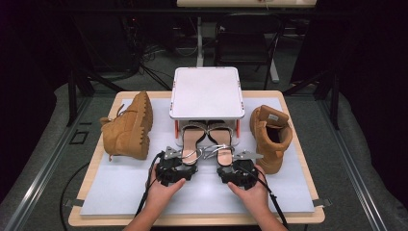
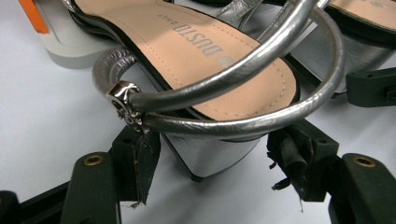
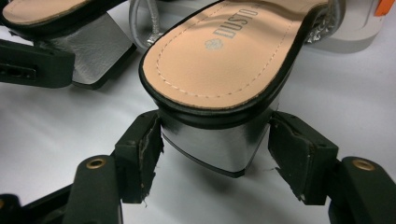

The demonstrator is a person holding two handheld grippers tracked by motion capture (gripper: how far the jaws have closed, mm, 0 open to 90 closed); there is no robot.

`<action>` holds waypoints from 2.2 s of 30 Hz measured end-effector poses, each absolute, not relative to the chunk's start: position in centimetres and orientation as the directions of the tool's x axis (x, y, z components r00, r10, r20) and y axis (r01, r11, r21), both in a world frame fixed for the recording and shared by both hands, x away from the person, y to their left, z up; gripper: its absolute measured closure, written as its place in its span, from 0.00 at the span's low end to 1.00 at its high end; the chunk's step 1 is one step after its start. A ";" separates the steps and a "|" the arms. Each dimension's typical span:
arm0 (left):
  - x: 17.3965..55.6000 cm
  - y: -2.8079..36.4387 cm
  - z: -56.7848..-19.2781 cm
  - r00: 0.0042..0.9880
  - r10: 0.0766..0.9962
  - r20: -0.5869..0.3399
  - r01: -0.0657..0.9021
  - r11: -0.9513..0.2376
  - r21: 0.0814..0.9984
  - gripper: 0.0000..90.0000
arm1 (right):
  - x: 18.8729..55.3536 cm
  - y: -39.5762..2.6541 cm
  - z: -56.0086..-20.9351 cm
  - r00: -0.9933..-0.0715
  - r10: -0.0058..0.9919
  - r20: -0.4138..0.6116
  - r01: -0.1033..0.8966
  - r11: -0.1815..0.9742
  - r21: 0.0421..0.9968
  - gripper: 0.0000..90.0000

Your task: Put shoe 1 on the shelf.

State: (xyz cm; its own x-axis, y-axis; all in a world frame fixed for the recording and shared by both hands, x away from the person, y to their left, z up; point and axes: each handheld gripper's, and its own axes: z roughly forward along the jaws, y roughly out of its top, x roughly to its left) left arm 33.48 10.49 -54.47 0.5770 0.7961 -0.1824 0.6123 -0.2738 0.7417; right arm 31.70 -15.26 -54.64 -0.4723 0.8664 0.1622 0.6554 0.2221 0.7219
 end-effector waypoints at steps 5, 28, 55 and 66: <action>34.4 10.6 -54.4 0.578 0.796 -0.179 0.608 -0.273 0.746 0.39 | 32.7 -15.0 -54.6 -0.469 0.870 0.155 0.653 0.223 0.723 0.39; 39.2 10.5 -54.4 0.578 0.800 -0.160 0.597 -0.282 0.751 0.39 | 37.5 -14.1 -54.1 -0.454 0.884 0.112 0.648 0.241 0.723 0.39; 40.7 10.3 -55.1 0.545 0.819 -0.182 0.611 -0.239 0.755 0.39 | 39.4 -13.4 -54.8 -0.424 0.902 0.079 0.644 0.239 0.727 0.41; 38.9 11.2 -54.5 0.506 0.840 -0.197 0.620 -0.196 0.760 0.42 | 37.6 -13.7 -53.6 -0.409 0.911 0.059 0.637 0.238 0.733 0.48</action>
